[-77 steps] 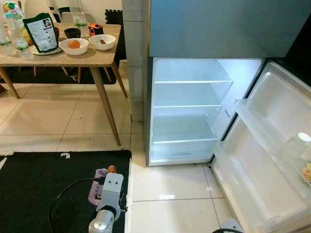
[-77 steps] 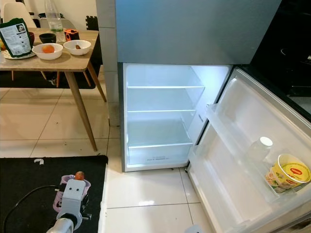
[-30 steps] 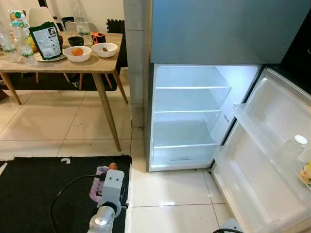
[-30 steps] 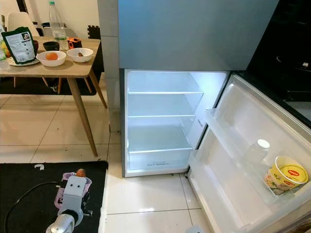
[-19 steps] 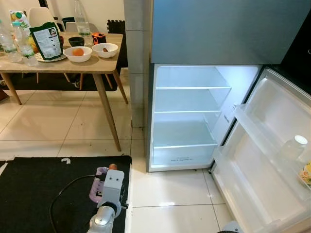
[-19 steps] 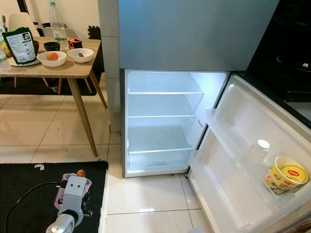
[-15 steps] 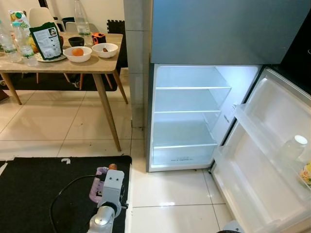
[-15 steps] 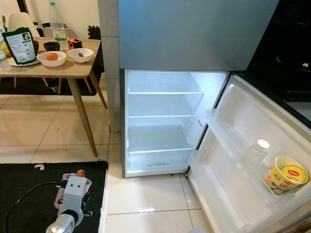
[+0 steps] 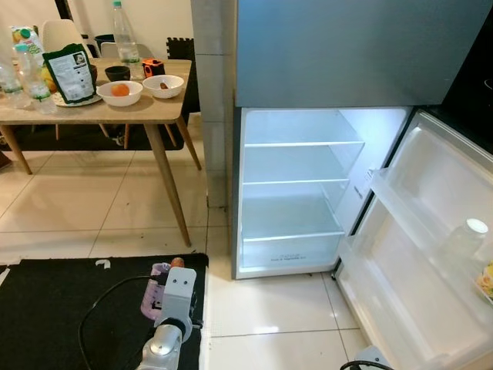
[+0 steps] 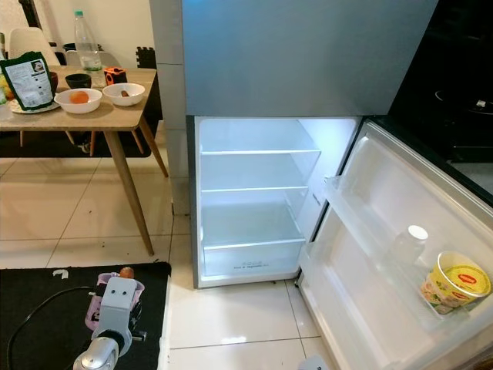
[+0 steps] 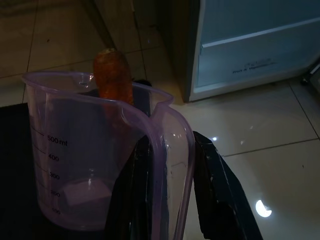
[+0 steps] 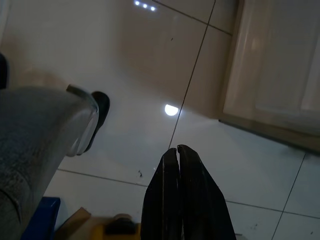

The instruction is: Restocking fridge

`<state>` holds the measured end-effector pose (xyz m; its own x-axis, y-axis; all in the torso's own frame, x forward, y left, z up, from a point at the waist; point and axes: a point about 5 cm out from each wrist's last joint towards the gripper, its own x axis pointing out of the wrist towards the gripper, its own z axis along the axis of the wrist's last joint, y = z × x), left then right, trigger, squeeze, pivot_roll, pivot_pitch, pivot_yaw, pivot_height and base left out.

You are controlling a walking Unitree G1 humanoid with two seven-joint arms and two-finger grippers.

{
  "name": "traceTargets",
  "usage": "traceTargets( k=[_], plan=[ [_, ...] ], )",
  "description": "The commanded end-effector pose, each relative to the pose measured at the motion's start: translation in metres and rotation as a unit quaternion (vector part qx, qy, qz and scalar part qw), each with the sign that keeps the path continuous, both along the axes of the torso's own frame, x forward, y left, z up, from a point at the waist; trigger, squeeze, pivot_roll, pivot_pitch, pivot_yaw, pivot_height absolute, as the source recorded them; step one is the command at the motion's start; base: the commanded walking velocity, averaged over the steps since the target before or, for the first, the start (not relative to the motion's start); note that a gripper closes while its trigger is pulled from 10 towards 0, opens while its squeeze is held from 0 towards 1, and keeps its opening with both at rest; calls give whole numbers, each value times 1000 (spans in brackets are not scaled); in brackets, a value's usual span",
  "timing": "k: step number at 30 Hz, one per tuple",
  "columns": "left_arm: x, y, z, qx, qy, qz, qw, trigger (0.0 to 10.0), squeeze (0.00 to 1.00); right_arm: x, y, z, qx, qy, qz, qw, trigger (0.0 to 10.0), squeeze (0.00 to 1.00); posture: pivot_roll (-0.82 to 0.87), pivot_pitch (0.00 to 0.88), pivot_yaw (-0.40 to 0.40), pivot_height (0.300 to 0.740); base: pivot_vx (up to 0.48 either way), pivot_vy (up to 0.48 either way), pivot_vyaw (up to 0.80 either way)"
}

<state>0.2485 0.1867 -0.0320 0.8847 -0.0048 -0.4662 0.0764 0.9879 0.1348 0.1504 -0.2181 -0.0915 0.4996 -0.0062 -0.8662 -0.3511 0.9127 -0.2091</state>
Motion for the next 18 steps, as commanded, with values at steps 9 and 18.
traceTargets(
  k=[9, 18],
  plan=[
    [1, 0, 1, 4, -5, -8, 1000, 10000, 0, 7, -1, 3, 2, -10, 1, 1000, 10000, 0, -33, 3, -43, 740, 412, 0, 0],
    [2, 0, 2, 7, -5, -14, 1000, 10000, 0, 7, 0, 3, 6, -11, 4, 1000, 10000, 0, -33, 0, -40, 740, 424, 0, 0]
  ],
)
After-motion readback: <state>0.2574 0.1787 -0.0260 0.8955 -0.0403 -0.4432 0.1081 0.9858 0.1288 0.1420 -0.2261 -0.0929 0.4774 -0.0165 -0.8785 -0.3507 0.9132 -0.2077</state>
